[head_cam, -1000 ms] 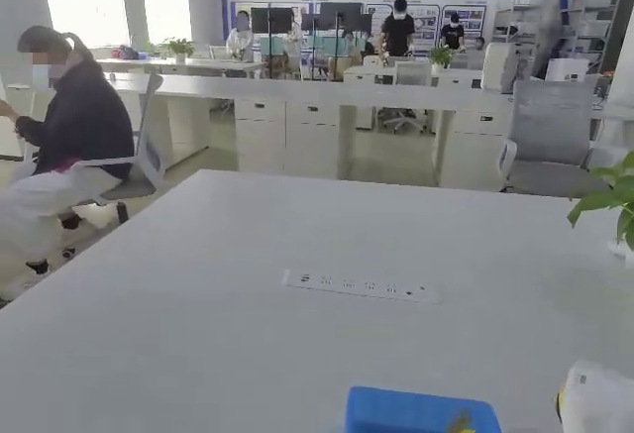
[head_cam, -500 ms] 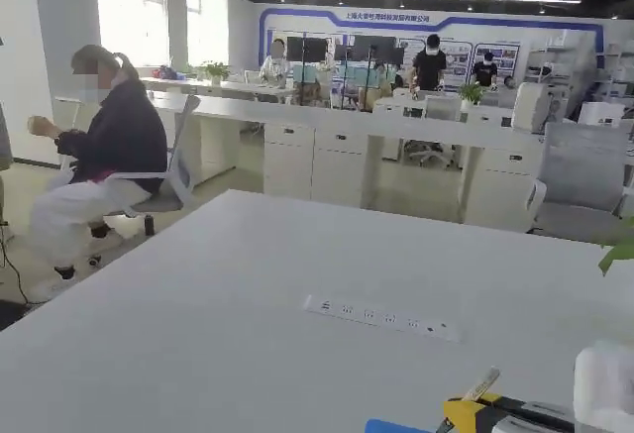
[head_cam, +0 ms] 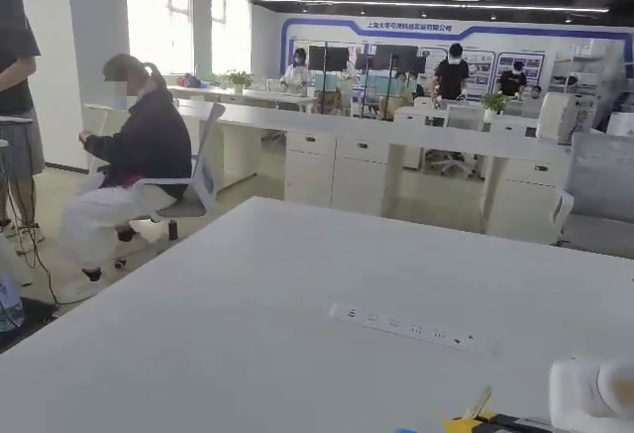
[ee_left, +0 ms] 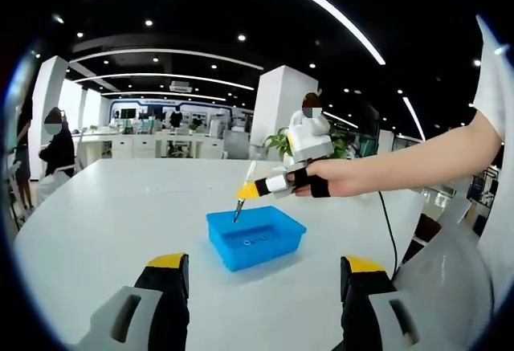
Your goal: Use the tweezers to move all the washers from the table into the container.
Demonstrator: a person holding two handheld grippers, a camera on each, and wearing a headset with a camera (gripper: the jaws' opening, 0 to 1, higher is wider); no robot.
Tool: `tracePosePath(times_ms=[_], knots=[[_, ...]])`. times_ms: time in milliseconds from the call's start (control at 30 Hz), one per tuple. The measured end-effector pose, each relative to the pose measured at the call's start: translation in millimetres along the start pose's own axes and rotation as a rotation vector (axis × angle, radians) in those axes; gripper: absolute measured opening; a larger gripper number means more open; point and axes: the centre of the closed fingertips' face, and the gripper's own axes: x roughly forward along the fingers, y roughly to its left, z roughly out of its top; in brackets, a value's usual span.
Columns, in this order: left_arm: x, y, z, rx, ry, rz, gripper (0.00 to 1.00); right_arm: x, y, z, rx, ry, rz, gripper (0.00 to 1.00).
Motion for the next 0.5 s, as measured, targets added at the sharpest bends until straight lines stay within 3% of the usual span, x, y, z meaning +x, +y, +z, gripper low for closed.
tracePosePath(times_ms=[167, 500], knots=[[-0.5, 2.0, 0.8, -0.017, -0.008, 0.006, 0.78, 10.0, -4.7, -17.3, 0.004, 0.041, 0.007, 0.03], [-1.3, 5.9, 2.0, -0.023, -0.018, 0.024, 0.78, 19.3, 3.0, -39.2, -0.052, 0.127, 0.024, 0.03]])
